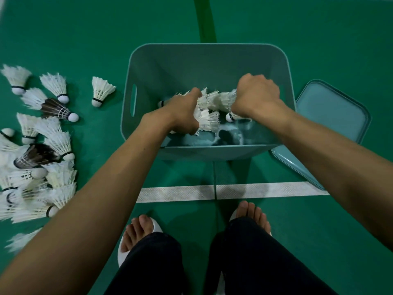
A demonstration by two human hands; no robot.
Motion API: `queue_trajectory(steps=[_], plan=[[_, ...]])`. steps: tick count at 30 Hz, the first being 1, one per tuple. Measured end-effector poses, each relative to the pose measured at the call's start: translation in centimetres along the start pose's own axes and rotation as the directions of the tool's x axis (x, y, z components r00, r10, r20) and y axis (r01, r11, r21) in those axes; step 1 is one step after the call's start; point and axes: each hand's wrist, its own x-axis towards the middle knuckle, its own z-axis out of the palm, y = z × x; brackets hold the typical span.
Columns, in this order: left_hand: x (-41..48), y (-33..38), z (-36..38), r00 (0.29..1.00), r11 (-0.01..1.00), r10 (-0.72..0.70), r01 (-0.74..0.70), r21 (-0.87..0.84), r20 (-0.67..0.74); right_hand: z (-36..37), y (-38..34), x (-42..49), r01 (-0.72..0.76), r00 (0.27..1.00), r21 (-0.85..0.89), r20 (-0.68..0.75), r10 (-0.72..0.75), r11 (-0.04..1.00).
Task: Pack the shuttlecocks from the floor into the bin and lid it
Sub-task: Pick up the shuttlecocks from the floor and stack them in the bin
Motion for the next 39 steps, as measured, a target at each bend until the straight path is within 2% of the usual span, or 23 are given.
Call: queue_trajectory(steps=[4,7,9,13,17,20,22,25,28,31,36,39], plan=[[1.0,-0.5,0.3,1.0,0.999,0.021,-0.02,0.032,-0.019,1.2,0.3,1.5,-0.061,0.987,0.128,0.154,0.041,0.99],[1.6,-0.8,0.5,0.999,0.992,0.031,-0.029,0.12,-0.019,2.4,0.3,2.9,-0.211,0.94,0.304,0.325,0.107,0.929],[1.9,-0.8,0.7,1.0,0.993,0.026,-0.025,0.118,-0.001,3.0,0.1,3.5,-0.279,0.912,0.363,0.391,0.126,0.889],[2.0,-0.5,0.5,1.0,0.996,0.025,-0.026,0.088,0.012,3.9,-0.5,4.0,-0.304,0.923,0.438,0.356,0.147,0.846],[1.9,-0.4,0.2,0.998,0.997,0.036,-0.033,0.074,-0.044,4.3,-1.1,4.0,-0.297,0.942,0.481,0.288,0.172,0.825],[1.6,0.0,0.1,0.994,0.997,0.075,-0.074,0.018,-0.083,3.9,-0.6,3.9,-0.308,0.931,0.5,0.331,0.15,0.81],[1.5,0.3,0.0,0.987,0.995,0.101,-0.1,0.013,-0.128,2.9,-0.1,3.6,-0.27,0.941,0.485,0.315,0.122,0.832],[1.3,0.9,-0.5,0.974,0.992,0.129,-0.13,0.012,-0.186,0.5,0.6,3.1,-0.122,0.987,0.471,0.149,0.057,0.874],[1.0,1.9,-0.8,0.971,0.986,0.149,-0.161,-0.05,-0.19,-1.7,0.6,1.8,0.003,0.963,0.639,0.206,-0.174,0.769],[0.8,2.9,-1.0,0.962,0.967,0.186,-0.214,-0.135,-0.198,-2.3,0.1,0.6,0.197,0.912,0.581,0.186,-0.364,0.79],[0.5,3.1,-0.9,0.961,0.948,0.183,-0.228,-0.222,-0.207,-1.6,-0.1,0.1,0.298,0.922,0.49,0.073,-0.38,0.819],[0.4,2.5,-0.5,0.967,0.96,0.127,-0.176,-0.219,-0.222,-1.8,0.7,-0.1,0.278,0.959,0.391,-0.063,-0.276,0.878]])
